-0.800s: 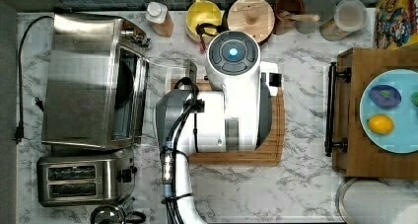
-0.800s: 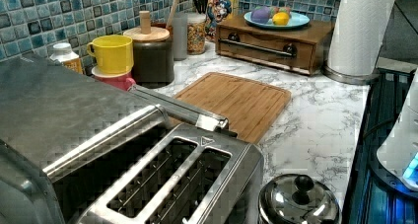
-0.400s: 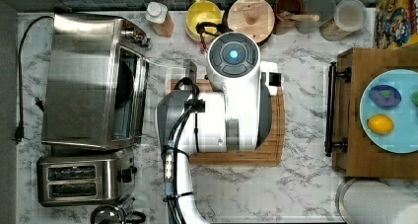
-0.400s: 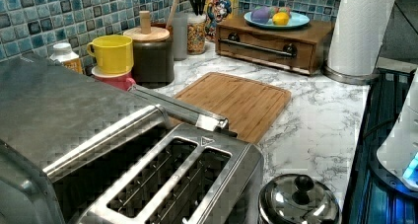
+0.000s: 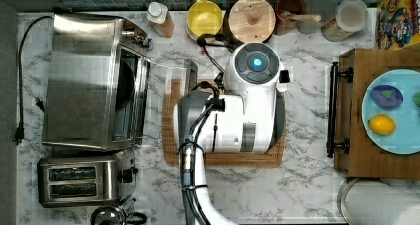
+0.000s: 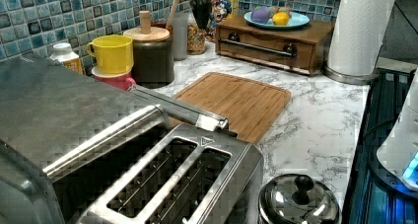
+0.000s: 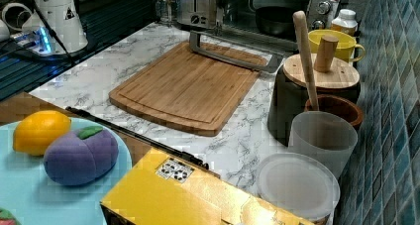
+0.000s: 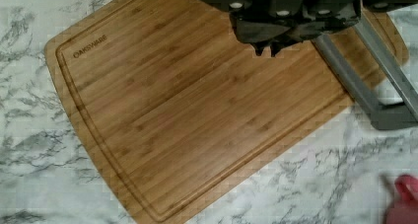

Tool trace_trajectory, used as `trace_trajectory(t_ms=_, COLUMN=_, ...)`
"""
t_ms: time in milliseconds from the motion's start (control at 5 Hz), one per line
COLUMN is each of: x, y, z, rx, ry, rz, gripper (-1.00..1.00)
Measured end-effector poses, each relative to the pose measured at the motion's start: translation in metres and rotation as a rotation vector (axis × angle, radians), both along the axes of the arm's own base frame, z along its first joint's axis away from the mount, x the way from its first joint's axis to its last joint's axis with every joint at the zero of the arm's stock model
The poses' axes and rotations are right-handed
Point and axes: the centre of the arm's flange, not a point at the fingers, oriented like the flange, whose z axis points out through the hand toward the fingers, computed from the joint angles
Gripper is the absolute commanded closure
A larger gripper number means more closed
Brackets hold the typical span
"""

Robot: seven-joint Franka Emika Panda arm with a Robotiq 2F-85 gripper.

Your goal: Close the oven.

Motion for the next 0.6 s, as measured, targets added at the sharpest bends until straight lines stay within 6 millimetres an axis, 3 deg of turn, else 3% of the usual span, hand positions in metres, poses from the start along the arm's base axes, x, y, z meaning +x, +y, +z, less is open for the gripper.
trace_trajectory(t_ms=400, x=-0.014, y=-0.033, z=-0.054, rx=0.201, ry=-0.206, rz=0.064, gripper=1.0)
trace_trajectory(t_ms=600, x=-0.035, y=-0.05, z=-0.083, rx=0.311, ry=-0.222, rz=0.06, gripper=1.0)
